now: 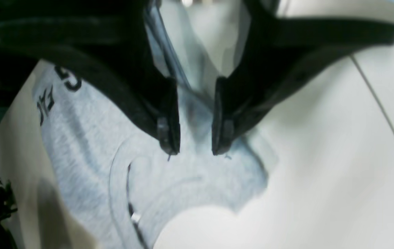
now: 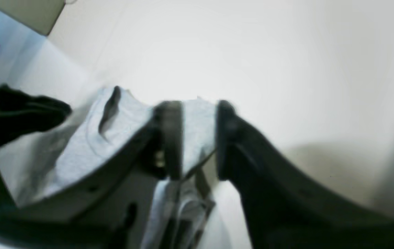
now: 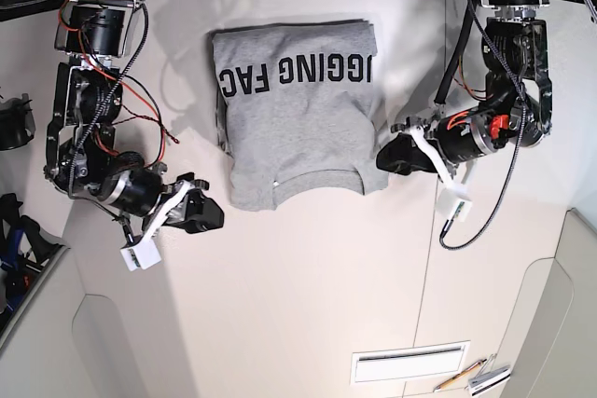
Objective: Fold the T-shirt properly
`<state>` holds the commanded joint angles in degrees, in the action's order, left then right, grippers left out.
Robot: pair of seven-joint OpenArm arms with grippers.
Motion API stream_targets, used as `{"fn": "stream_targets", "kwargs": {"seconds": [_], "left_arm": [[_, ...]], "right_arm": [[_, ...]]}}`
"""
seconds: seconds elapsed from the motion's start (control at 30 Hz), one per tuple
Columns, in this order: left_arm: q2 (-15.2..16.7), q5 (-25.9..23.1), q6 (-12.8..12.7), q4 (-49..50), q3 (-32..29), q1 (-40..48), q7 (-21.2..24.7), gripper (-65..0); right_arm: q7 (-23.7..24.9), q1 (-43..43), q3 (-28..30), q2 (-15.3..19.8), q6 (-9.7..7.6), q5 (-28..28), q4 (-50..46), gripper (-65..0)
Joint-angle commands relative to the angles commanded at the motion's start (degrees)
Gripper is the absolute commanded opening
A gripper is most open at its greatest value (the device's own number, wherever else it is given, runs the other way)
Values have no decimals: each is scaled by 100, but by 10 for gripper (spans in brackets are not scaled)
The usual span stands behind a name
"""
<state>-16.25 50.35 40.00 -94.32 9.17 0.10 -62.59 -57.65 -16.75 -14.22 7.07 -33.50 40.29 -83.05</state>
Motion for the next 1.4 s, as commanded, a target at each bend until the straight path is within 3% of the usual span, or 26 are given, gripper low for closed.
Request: {"fn": "stream_targets", "kwargs": {"seconds": [0.03, 0.27, 0.63, 0.9, 1.27, 1.4], "left_arm": [[2, 39, 0, -87, 114, 101, -2, -539], [0, 352, 0, -1342, 1054, 1134, -70, -603], [0, 391, 0, -2273, 1860, 2896, -201, -603], [-199, 385, 0, -2288, 1915, 3908, -675, -603], [-201, 334, 0, -2288, 1915, 5506, -715, -603], [-203, 68, 0, -2251, 1912, 5862, -717, -603]], "right_arm": [[-9, 74, -96, 70, 0, 168, -4, -650], [-101, 894, -208, 813, -37, 968, -17, -650], [-385, 2096, -264, 1364, -83, 1314, -839, -650], [-433, 3233, -264, 1622, -83, 1438, -1226, -650], [-428, 5073, -225, 1980, -105, 1523, -1226, -650], [-431, 5613, -203, 2094, -103, 1523, -1226, -650]]}}
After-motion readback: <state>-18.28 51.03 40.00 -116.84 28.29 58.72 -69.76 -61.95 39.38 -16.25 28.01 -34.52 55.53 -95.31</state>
